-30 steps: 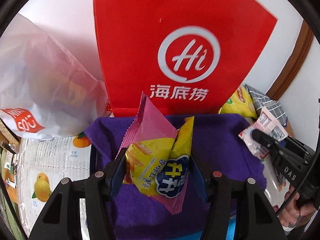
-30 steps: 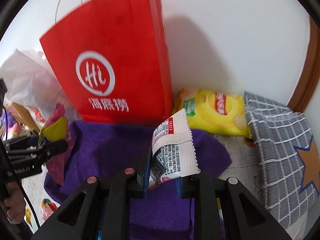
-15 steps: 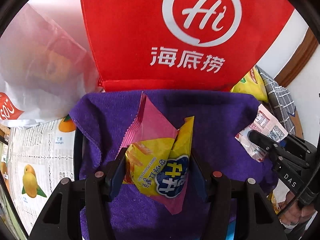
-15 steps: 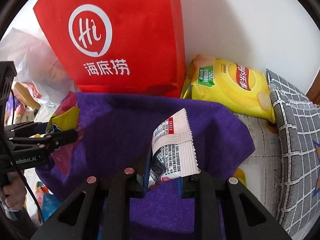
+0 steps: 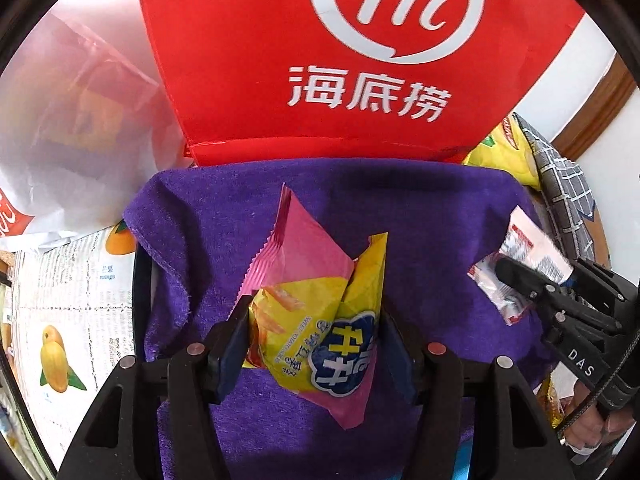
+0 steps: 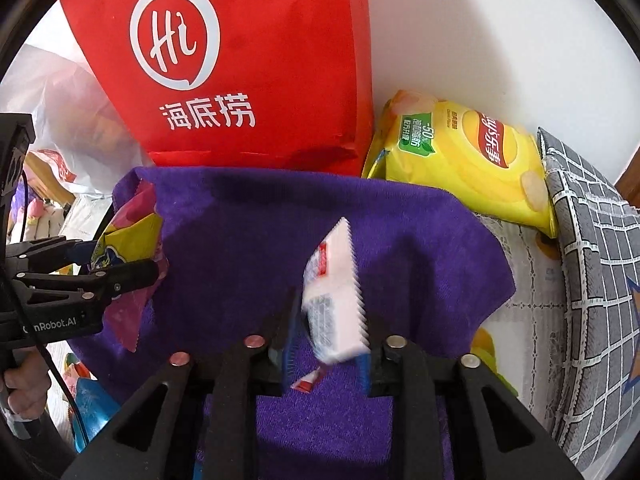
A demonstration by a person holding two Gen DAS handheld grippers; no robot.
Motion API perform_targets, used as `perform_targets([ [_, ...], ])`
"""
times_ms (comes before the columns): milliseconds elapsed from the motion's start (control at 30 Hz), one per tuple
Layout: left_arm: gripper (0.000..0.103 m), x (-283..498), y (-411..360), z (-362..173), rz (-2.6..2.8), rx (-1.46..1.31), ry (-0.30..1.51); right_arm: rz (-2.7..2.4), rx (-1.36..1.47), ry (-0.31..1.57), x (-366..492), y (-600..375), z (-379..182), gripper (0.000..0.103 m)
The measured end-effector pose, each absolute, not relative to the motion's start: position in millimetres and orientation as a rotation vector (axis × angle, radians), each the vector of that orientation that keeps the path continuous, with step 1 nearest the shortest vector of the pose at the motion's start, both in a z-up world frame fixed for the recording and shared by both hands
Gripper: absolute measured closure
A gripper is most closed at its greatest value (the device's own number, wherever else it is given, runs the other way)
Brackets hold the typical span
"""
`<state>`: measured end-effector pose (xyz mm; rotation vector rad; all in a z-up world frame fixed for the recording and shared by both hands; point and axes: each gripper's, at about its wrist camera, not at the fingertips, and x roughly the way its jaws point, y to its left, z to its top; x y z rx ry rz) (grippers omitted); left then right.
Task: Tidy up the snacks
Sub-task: 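Open the right tool dropping the white packet while the left drops the chip bag onto the towel, then lower the right tool and grasp the pink bag with silver band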
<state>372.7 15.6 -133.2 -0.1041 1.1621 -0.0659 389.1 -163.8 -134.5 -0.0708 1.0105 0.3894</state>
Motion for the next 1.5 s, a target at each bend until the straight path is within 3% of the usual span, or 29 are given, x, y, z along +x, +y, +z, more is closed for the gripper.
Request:
perform_targets([
  [100, 0.035, 373, 10, -129, -0.064, -0.104, 1.148, 0.398, -0.067, 0.99, 385, -166, -126, 0.054],
  [167, 0.031, 370, 10, -123, -0.056, -0.107, 1.13, 0.402, -0.07, 0.963, 380, -167, -117, 0.052],
  [400, 0.031, 354, 4, -93, -0.063, -0.064, 1.057, 0.378, -0.074, 0.822, 347, -173, -74, 0.033],
  [800, 0.031, 297, 2, -34, -0.03, -0.047, 0.851, 0.229, -0.059, 0.771, 263, -229, -50, 0.033],
  [933, 0.031, 271, 11, -33, -0.023, -0.058, 0.865, 0.203, -0.002, 0.829, 244, -253, -65, 0.033],
  [1033, 0.031, 251, 21, -38, 0.002, -0.072, 0.886, 0.19, 0.025, 0.866, 230, -265, -81, 0.041],
  [1500, 0.031, 178, 38, -58, 0.063, -0.108, 0.946, 0.245, 0.054, 1.011, 207, -279, -155, 0.038],
])
